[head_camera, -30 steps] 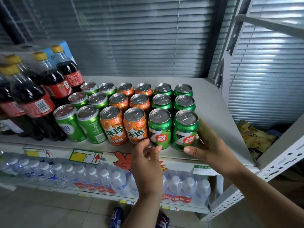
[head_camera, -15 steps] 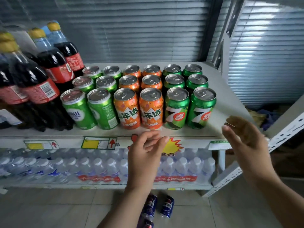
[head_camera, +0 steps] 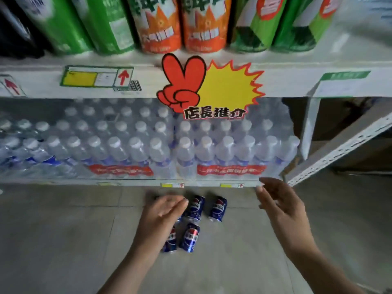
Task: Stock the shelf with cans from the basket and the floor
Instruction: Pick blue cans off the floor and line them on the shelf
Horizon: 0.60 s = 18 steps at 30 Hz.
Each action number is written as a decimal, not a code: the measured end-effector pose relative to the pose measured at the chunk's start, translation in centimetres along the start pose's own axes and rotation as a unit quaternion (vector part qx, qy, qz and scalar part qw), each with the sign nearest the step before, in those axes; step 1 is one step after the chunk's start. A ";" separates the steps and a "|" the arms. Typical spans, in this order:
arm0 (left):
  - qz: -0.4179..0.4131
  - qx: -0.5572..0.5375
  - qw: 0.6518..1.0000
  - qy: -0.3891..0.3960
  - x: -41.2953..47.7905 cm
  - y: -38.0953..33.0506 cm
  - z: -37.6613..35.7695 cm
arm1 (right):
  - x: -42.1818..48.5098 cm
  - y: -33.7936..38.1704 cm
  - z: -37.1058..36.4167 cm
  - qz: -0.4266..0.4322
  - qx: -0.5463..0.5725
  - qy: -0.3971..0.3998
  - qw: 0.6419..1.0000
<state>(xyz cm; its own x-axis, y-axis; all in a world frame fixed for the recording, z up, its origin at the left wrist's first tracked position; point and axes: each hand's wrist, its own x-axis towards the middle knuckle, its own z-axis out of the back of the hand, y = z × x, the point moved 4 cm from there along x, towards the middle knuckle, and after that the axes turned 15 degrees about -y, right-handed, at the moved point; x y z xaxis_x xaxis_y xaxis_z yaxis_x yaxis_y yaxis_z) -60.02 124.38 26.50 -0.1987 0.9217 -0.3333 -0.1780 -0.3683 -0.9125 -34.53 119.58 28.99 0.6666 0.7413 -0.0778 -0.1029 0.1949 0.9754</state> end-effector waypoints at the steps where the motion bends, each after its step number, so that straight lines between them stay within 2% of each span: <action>1: 0.015 0.014 1.000 0.000 0.0 1.6 -0.4 | 0.1 -2.0 0.2 -0.014 -0.014 0.004 1.000; 5: 0.059 0.063 0.996 -0.016 1.1 7.2 -2.2 | 0.7 -9.5 0.6 -0.054 -0.100 0.038 0.993; 9: 0.065 0.102 0.993 -0.002 4.8 13.9 -6.1 | 2.8 -17.1 -1.0 -0.021 -0.197 0.069 0.978; 14: 0.020 0.156 0.987 0.015 11.5 23.3 -11.0 | 6.1 -27.9 -5.1 0.019 -0.258 0.095 0.961; 18: 0.010 0.162 0.987 0.003 16.7 29.0 -13.1 | 9.0 -34.7 -8.4 0.011 -0.289 0.127 0.949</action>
<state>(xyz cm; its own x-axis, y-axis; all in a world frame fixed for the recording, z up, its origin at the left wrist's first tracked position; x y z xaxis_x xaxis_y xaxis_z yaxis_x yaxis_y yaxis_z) -55.91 130.68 -8.65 -0.1991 0.9140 -0.3536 -0.4722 -0.4056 -0.7826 -31.20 124.90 -7.28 0.4678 0.8658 -0.1776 -0.5507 0.4427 0.7076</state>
